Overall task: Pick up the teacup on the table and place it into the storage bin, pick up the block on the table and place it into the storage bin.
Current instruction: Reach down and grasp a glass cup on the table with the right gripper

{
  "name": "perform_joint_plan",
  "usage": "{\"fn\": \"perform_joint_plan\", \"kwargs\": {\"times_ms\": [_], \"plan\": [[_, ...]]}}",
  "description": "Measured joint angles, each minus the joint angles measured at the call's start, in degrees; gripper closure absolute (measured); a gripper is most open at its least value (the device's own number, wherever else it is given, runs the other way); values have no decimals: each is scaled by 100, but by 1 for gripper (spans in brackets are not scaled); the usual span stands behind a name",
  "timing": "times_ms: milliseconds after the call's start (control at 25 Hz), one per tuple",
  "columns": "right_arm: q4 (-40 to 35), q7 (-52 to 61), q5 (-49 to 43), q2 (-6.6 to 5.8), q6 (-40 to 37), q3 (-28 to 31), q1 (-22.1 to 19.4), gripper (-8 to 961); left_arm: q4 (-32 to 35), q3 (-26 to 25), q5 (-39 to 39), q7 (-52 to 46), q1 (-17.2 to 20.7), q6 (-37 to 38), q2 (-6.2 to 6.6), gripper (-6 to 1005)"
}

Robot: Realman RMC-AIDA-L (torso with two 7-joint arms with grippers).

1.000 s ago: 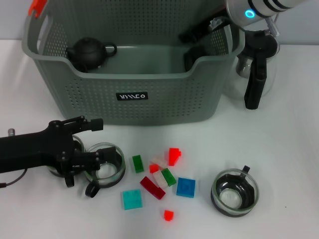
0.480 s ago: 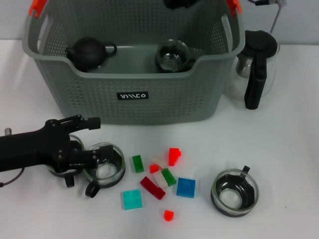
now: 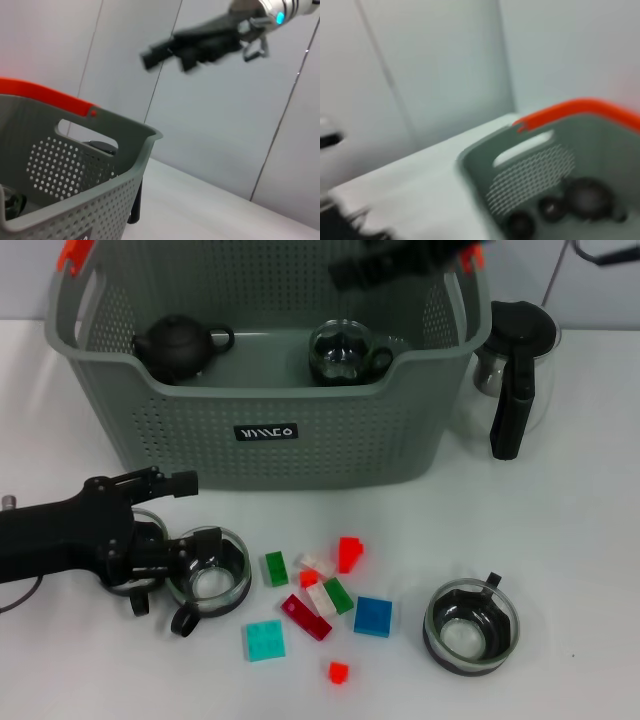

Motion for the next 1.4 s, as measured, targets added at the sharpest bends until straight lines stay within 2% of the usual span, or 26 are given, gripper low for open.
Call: {"fn": "perform_joint_plan", "kwargs": {"times_ms": [160,280,480,640,880,1000,1240,1320,1400], "plan": [[-130,166,-22,-106,-994,335,-171,263,8,-40,0,-2,6,66,7,94],[-157,358,-37,-184,-1426,405,-359,265,11,-40,4,-2,11,86,8,94],[-186,578,-59,-246,-2016,420,-611,267,14,-38,8,-2,17,89,8,95],[-211,720,-274,-321,-2188,403,-782,269,14,-37,7,1,18,92,8,95],[-157,607,-717,-345,-2194,224,-935,273,-7,-39,2,22,27,73,0,94],[-7,317,-867,-271,-2140,111,-943,274,-16,-38,10,36,27,49,-1,94],[137,-243,-1442,136,-1795,-247,-905,277,-28,-39,6,41,34,40,-10,94],[261,-335,-1662,244,-1609,-461,-873,278,-29,-39,6,46,35,36,-10,94],[451,-404,-1754,295,-1453,-678,-829,279,-30,-39,7,48,36,30,-10,94]]}}
